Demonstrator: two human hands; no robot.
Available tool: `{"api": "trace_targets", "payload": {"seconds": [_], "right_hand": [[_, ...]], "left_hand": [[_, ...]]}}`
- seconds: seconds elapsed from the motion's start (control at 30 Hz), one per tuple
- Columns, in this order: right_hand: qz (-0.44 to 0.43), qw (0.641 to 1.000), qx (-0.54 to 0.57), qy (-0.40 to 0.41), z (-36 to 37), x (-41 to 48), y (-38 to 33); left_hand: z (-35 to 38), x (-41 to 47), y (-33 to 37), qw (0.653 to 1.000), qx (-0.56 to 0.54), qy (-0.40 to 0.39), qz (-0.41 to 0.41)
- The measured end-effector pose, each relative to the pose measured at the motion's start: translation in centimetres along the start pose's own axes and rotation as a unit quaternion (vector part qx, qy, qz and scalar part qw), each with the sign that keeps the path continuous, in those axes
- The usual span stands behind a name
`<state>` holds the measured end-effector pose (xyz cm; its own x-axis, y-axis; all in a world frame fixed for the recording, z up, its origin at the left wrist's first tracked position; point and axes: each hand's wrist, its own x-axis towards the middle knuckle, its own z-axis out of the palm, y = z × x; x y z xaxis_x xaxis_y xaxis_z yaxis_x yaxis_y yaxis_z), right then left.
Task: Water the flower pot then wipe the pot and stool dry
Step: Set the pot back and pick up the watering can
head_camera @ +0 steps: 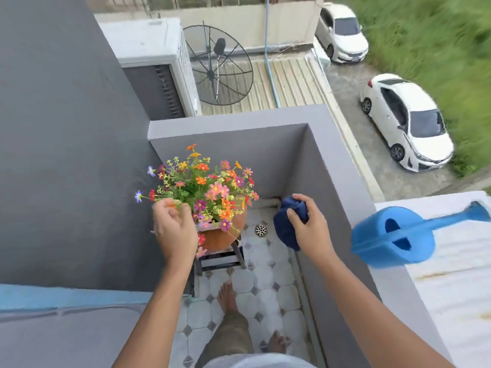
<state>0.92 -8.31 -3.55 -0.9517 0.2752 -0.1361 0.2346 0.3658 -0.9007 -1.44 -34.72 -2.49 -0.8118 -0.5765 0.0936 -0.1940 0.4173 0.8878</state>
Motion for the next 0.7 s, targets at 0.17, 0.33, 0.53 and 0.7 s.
{"api": "trace_targets", "payload": {"seconds": [0.17, 0.33, 0.53, 0.7], "right_hand": [[-0.052, 0.992, 0.069, 0.093, -9.1, -4.0, -3.0], [-0.078, 0.961, 0.121, 0.235, -18.8, -7.5, -3.1], [-0.034, 0.904, 0.145, 0.402, -27.4, -9.9, 0.5], [0.006, 0.887, 0.160, 0.434, -30.3, -11.7, 3.2]], "left_hand": [[4.5, -7.6, 10.2, 0.959, -0.174, -0.223, -0.020], [10.3, -18.4, 17.0, 0.859, -0.240, -0.430, -0.141], [18.4, -28.0, 18.1, 0.741, -0.227, -0.538, -0.332], [23.3, -31.4, 18.2, 0.693, -0.303, -0.490, -0.434]]}}
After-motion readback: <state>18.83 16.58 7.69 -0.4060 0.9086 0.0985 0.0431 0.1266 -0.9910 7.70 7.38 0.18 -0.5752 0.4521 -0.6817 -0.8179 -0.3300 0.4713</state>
